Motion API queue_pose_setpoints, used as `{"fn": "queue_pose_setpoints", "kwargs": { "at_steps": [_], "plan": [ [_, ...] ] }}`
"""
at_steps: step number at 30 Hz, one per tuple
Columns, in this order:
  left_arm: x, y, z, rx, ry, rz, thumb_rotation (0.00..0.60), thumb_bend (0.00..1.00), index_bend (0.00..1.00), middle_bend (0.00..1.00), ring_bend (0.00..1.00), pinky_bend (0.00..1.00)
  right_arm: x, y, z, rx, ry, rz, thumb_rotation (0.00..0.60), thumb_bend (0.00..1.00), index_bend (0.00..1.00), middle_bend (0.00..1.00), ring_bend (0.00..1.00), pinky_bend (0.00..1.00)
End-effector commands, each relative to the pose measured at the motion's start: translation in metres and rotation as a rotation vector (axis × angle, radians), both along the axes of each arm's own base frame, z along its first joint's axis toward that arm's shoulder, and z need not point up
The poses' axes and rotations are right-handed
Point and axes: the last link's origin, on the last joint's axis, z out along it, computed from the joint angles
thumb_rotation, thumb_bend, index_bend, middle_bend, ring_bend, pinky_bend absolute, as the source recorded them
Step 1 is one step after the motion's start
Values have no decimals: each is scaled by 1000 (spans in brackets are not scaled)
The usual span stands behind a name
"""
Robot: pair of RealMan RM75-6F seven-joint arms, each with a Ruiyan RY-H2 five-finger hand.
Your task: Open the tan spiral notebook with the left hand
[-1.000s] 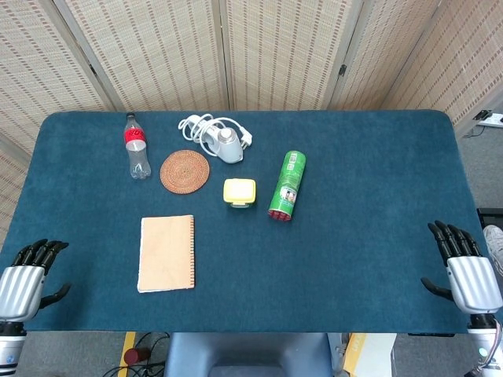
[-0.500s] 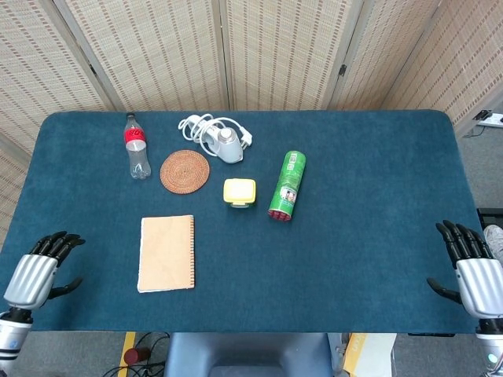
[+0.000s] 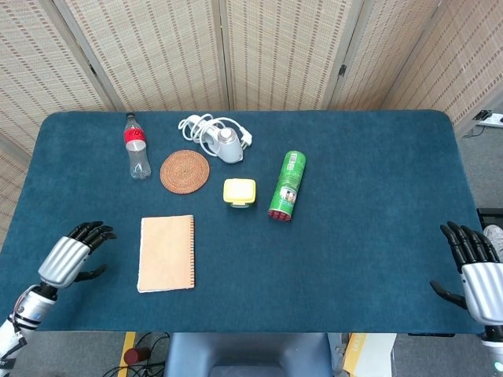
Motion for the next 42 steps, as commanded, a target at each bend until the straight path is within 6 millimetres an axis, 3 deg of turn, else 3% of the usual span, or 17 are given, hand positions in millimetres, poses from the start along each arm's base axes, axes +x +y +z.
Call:
{"fn": "queue_pose_setpoints", "kwargs": {
  "at_steps": [1,12,32,42],
  "plan": [
    [5,14,-21,-52,8,-68,600,263,296,250,170,221,1,1,0,3,3,1,600,164,0,90,74,106],
    [0,26,-40,-55,64,-150,600,171,230,244,170,221,4,4,1,0,6,0,600,164,0,90,74,106],
    [-15,39,-55,-42,115,-73,600,171,187,235,170,220,5,9,0,-2,15,-23,600,164,0,90,75,106],
    [-5,35,-72,-78,61,-89,600,171,188,235,170,220,8,10,0,-5,17,-22,600,164,0,91,75,106]
  ]
}}
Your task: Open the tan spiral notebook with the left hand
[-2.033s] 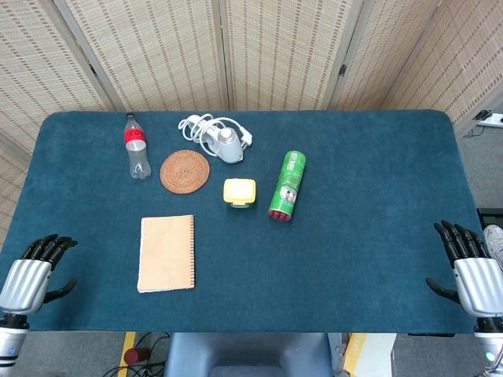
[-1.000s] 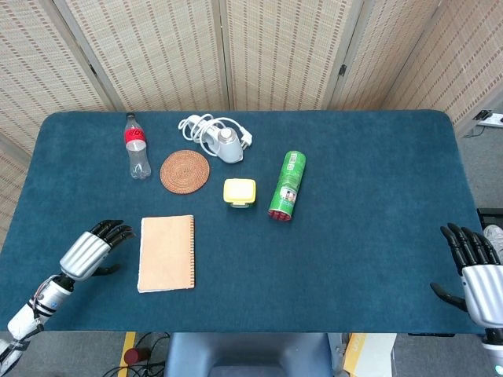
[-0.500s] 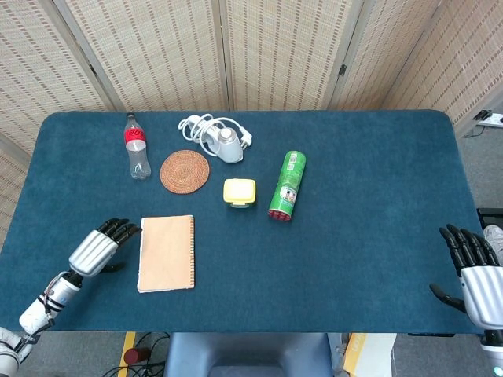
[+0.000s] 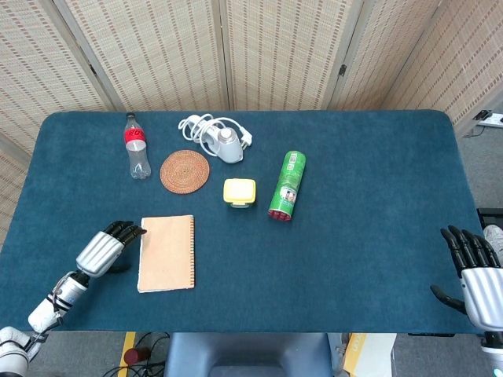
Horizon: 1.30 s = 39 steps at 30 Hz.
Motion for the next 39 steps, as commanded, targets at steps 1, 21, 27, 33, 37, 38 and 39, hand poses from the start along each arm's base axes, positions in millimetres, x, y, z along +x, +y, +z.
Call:
{"fn": "queue_pose_setpoints", "kwargs": {
  "at_steps": [1,21,27,33,37,38,39],
  "plan": [
    [6,-1,-6,-9,-32,-11,600,171,188,235,170,220,0,1,0,-3,1,-1,600,164,0,90,75,106],
    [33,8,-32,-50,-156,-27,600,171,218,235,170,220,-2,2,1,-17,-4,-15,600,164,0,90,75,106],
    [40,10,-39,-57,-180,-29,600,173,230,235,170,220,-2,3,0,-17,-5,-20,600,165,0,90,75,106],
    [47,12,-48,-64,-214,-19,600,298,243,235,170,221,-2,2,-1,-12,-11,-19,600,164,0,90,75,106],
    [53,13,-53,-66,-229,-24,600,349,258,235,170,221,-3,2,-1,-17,-13,-21,600,164,0,90,75,106],
    [54,14,-54,-67,-233,-24,600,359,264,235,170,221,-3,2,-1,-17,-14,-21,600,164,0,90,75,106],
    [56,14,-56,-66,-239,-23,600,364,269,235,170,221,-3,2,-1,-16,-16,-21,600,165,0,90,75,106]
  ]
}}
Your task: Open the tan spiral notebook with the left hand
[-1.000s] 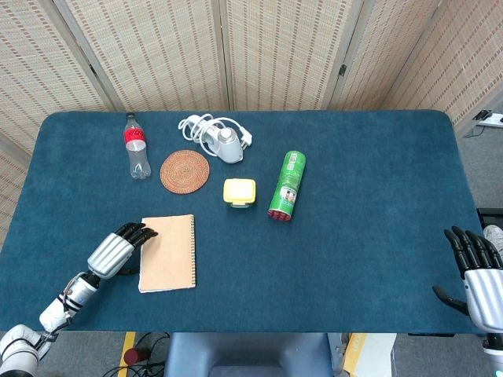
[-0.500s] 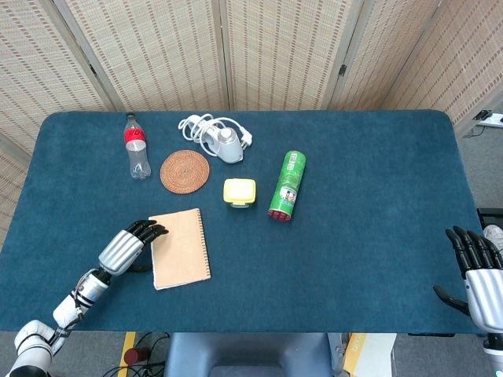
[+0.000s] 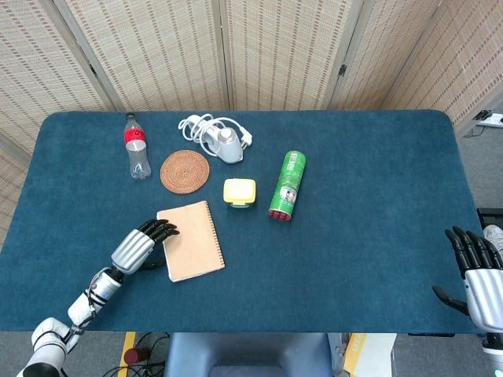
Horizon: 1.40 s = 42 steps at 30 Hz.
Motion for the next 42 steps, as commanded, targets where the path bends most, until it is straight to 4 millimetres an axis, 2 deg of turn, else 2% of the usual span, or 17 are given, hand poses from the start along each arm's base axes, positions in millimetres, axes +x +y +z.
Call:
{"fn": "queue_pose_setpoints", "kwargs": {
  "at_steps": [1,5,11,16,18,20,24,29,36,39,42],
  "plan": [
    [3,2,-3,-1,-11,2,600,366,272,235,170,221,-1,0,-1,2,-3,-1,600,165,0,90,75,106],
    [12,4,-8,-6,-30,-12,600,392,293,235,170,220,-2,0,0,-2,-8,-3,600,164,0,90,75,106],
    [28,10,-10,2,-67,-52,600,509,369,235,170,221,-4,1,1,-6,-13,2,600,164,0,90,75,106],
    [40,11,-16,-6,-63,-97,600,597,449,235,170,221,-6,2,2,-5,-19,1,600,164,0,90,75,106],
    [44,12,-18,-5,-64,-112,600,645,512,235,170,221,-7,2,2,-6,-20,2,600,164,0,90,75,106],
    [49,12,-19,1,-73,-123,600,667,570,235,170,221,-8,2,3,-10,-22,3,600,164,0,90,75,106],
    [53,11,-18,2,-93,-144,600,672,616,235,170,220,-10,4,5,-16,-25,3,600,164,0,90,75,106],
    [51,7,-7,1,-93,-197,600,682,622,235,170,221,-10,5,4,-17,-28,8,600,164,0,91,75,106],
    [44,5,25,-7,-127,-251,600,683,622,235,170,220,-8,8,3,-22,-31,22,600,164,0,90,75,106],
    [48,5,34,-19,-146,-290,600,682,622,235,169,221,-7,10,2,-29,-36,26,600,164,0,90,75,106],
    [59,1,33,-43,-170,-332,600,683,620,235,167,221,-9,13,2,-36,-43,25,600,164,0,90,75,106]
  ]
}}
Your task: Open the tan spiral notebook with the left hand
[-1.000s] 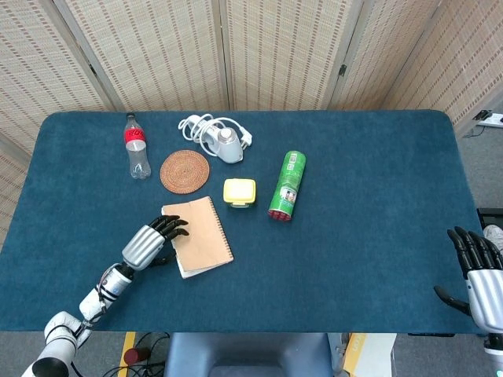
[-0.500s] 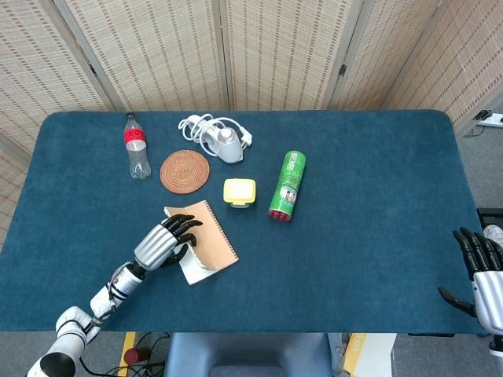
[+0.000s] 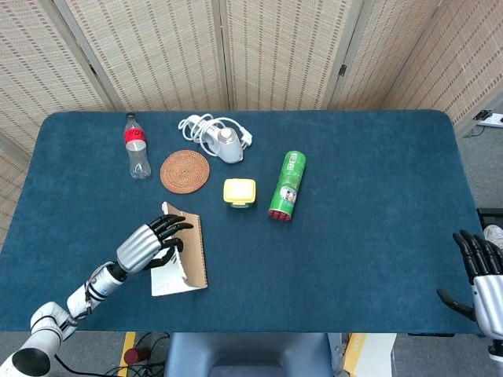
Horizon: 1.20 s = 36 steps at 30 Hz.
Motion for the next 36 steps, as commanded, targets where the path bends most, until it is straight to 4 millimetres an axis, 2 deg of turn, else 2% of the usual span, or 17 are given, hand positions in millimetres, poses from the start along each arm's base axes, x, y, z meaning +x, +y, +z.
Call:
{"fn": "queue_pose_setpoints", "kwargs": {
  "at_steps": [1,8,15,20,23,27,30,32,36],
  "plan": [
    [14,-5,0,-34,-26,-65,600,682,619,235,167,221,-2,3,0,-4,-6,-1,600,164,0,90,75,106],
    [61,-26,-31,-130,-18,-214,600,682,611,236,165,221,-7,11,4,-22,-16,-1,600,164,0,90,75,106],
    [101,-43,-59,-189,13,-285,600,682,595,235,165,221,-15,17,6,-34,-35,-11,600,164,0,90,75,106],
    [120,-53,-72,-244,-15,-253,600,682,435,228,163,220,-19,19,8,-41,-44,-10,600,164,0,90,75,106],
    [126,-54,-68,-238,-59,-228,600,682,358,218,161,220,-20,19,9,-43,-46,-7,600,164,0,90,75,106],
    [124,-49,-48,-238,-137,-139,600,682,284,212,159,221,-22,18,10,-42,-49,-5,600,164,0,90,75,106],
    [112,-40,-27,-194,-154,-48,600,682,265,210,157,221,-22,16,10,-30,-43,-3,600,164,0,91,75,106],
    [98,-33,-11,-149,-151,31,600,672,259,209,157,220,-22,13,10,-17,-34,0,600,164,0,91,75,106],
    [60,-24,19,-53,-122,219,600,545,258,209,157,221,-20,6,10,17,-9,9,600,174,0,93,74,106]
  ]
}}
